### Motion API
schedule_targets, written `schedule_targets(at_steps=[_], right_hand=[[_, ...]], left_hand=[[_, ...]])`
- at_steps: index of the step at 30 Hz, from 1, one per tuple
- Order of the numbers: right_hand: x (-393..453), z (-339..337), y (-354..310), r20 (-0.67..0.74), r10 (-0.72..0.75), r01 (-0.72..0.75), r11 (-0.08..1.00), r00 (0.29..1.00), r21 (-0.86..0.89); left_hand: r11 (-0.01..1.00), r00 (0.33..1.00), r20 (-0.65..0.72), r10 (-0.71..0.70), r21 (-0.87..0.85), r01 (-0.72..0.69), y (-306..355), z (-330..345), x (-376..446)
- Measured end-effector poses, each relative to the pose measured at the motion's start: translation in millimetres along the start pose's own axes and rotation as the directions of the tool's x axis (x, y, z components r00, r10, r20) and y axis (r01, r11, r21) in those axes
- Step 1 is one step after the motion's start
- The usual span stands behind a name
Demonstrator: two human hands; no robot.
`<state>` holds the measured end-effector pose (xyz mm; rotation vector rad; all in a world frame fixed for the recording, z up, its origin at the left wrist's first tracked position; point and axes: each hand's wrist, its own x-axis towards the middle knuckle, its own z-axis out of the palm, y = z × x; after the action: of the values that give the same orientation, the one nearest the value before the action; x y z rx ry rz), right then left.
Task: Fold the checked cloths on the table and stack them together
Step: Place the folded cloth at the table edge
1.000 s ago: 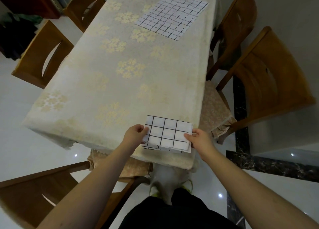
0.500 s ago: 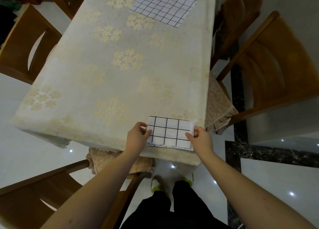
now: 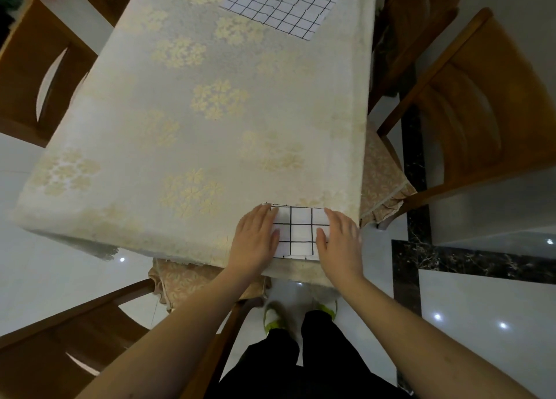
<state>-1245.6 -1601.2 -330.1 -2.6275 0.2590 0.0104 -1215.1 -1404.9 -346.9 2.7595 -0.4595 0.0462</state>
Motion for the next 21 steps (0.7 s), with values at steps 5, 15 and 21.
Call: schedule_targets(at_steps=[5, 15, 21], right_hand=[[15, 24, -19, 0.157, -0.163, 0.189, 0.967, 0.974, -0.169], [5, 49, -5, 0.26, 0.004, 0.084, 0.94, 0.966, -0.329], [-2, 32, 18, 0.26, 0.068, 0.017, 0.95, 0.963, -0.311]], left_hand=[[0.984, 0.965, 0.245, 0.096, 0.124, -0.13, -7, 20, 3], [0.981, 0.932, 0.352, 0.082, 0.135, -0.137, -17, 25, 6], [0.977, 0.898, 0.438, -0.034, 0.202, -0.062, -39, 4, 11]])
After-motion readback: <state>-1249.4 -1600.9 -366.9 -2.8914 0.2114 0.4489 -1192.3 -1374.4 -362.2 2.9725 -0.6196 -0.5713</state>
